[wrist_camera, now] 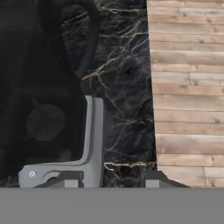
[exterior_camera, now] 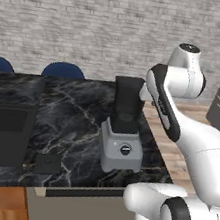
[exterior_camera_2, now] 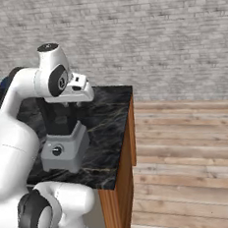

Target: Close the lid blender by securely placing the lid on top.

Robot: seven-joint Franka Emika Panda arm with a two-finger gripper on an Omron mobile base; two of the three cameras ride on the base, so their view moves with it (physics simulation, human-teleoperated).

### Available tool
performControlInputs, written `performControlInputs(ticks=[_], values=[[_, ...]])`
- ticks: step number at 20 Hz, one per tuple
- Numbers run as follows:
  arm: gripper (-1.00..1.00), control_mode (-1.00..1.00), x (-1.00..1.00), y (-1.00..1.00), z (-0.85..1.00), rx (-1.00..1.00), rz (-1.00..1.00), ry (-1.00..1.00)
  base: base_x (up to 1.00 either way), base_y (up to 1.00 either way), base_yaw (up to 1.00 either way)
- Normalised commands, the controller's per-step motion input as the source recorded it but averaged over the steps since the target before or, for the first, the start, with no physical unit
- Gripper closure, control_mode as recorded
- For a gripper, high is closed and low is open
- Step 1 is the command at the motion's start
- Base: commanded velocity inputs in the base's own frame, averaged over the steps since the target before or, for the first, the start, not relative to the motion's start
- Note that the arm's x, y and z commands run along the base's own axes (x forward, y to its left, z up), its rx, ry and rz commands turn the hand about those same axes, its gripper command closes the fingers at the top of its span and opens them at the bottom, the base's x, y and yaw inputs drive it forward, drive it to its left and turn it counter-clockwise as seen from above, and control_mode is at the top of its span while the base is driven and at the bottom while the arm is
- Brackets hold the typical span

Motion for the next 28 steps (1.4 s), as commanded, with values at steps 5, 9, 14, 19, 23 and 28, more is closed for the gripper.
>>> performControlInputs(ticks=[5, 9, 14, 19, 23, 28], values=[[-1.0, -1.0, -0.33, 0.07, -0.02, 0.0, 0.0, -0.03, 0.0, 0.0, 0.0], [-1.0, -1.0, -0.99, 0.48, -0.31, -0.04, 0.04, -0.12, 0.0, 0.0, 0.0], [-1.0, -1.0, -0.97, 0.77, -0.39, -0.07, 0.16, -0.11, 0.0, 0.0, 0.0], [-1.0, -1.0, -0.46, 0.98, -0.27, -0.1, 0.29, 0.03, 0.0, 0.0, 0.0], [-1.0, -1.0, -0.01, 1.0, -0.2, -0.1, 0.26, 0.07, 0.0, 0.0, 0.0], [-1.0, -1.0, -0.08, 0.86, -0.05, -0.07, 0.21, 0.04, 0.0, 0.0, 0.0]])
